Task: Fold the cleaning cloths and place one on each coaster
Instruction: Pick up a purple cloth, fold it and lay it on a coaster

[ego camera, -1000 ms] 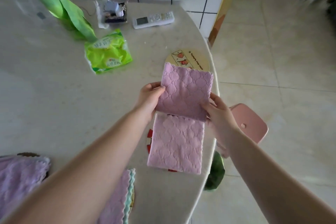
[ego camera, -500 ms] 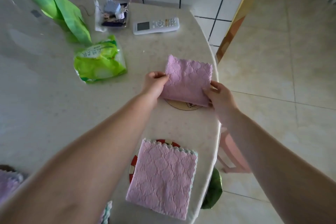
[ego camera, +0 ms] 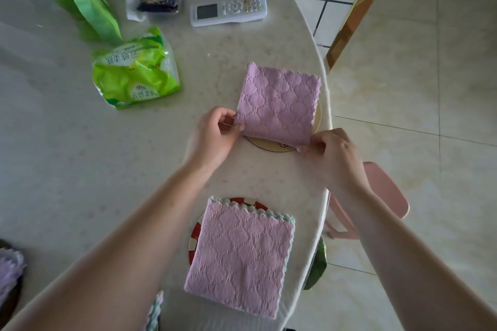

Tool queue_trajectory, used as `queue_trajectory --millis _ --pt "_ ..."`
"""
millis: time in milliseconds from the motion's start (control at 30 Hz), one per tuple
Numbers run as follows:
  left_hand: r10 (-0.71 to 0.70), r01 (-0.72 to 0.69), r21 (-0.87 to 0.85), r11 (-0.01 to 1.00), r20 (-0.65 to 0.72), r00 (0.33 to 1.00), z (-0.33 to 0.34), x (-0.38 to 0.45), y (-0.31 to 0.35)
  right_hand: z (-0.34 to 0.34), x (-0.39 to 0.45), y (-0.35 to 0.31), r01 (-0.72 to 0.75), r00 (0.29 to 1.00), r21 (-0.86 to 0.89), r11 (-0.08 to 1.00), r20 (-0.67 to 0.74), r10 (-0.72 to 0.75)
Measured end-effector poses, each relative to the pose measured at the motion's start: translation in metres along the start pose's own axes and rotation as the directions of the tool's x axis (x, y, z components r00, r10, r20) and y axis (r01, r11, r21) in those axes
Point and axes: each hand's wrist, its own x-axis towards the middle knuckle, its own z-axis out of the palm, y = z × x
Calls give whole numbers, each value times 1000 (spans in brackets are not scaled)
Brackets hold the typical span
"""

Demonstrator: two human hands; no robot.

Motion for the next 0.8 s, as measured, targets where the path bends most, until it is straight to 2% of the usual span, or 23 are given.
queue_trajectory --millis 267,433,567,667,800 --pt "-34 34 -35 999 27 999 7 4 -2 -2 -13 9 76 997 6 997 5 -76" --pt "-59 59 -61 996 10 998 1 -2 2 0 -20 9 34 999 98 995 -45 -30" --pt "-100 102 -105 989 26 995 -16 -34 -11 0 -59 11 52 998 184 982 -54 -43" --pt "-136 140 -82 987 52 989 -37 -78 -27 6 -101 9 2 1000 258 966 17 -7" --pt "-184 184 12 983 46 982 -62 -139 -44 17 -142 5 -118 986 212 970 141 89"
